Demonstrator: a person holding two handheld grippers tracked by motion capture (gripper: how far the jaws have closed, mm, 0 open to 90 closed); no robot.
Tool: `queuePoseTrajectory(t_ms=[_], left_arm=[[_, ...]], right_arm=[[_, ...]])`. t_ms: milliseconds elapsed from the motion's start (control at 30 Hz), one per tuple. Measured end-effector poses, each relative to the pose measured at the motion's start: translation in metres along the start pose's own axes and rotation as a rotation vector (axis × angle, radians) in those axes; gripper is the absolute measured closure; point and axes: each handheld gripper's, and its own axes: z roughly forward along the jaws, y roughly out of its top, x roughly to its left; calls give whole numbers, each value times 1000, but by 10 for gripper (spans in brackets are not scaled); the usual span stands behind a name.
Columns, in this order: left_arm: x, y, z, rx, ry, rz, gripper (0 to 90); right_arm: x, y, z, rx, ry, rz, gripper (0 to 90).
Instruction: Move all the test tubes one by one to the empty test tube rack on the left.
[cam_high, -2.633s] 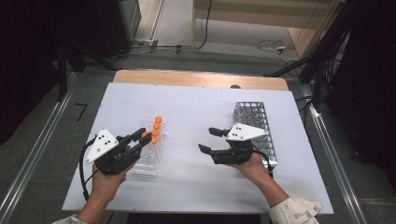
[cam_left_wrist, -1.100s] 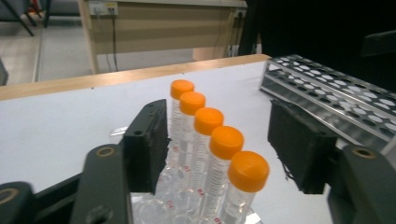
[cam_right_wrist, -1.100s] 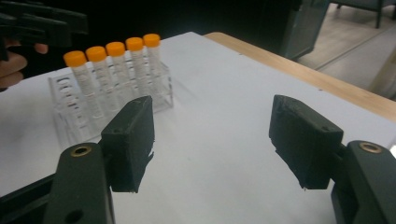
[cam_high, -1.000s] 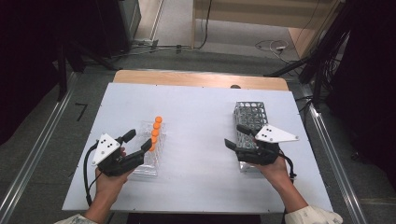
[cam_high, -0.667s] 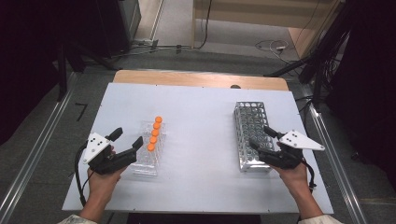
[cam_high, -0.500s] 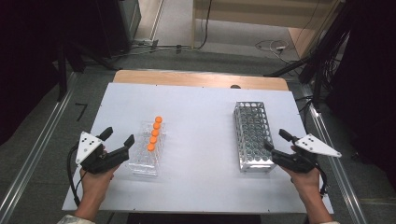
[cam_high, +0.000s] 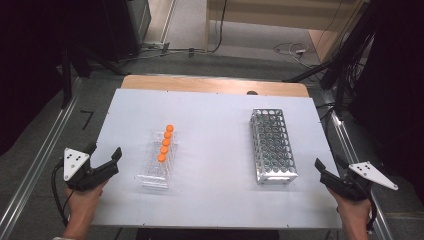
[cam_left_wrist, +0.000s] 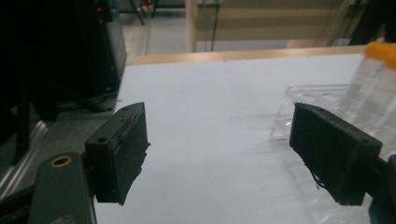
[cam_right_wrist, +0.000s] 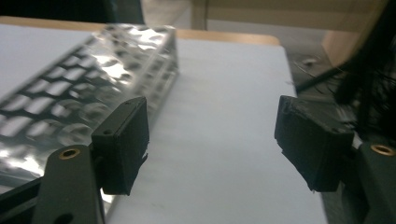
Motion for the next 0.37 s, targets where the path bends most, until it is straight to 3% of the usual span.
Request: queuePoseTrajectory(t_ms=[67,233,367], left_arm=[[4,-3,2,17,29,-8,195],[10,-9,8,65,42,-43,195],[8,-11,8,87,45,-34,195]], right_arm=[[-5,-6,-1,25,-16,32,248],[-7,-12,-1,64,-68,12,247],[-7,-14,-1,67,-78,-1,247]])
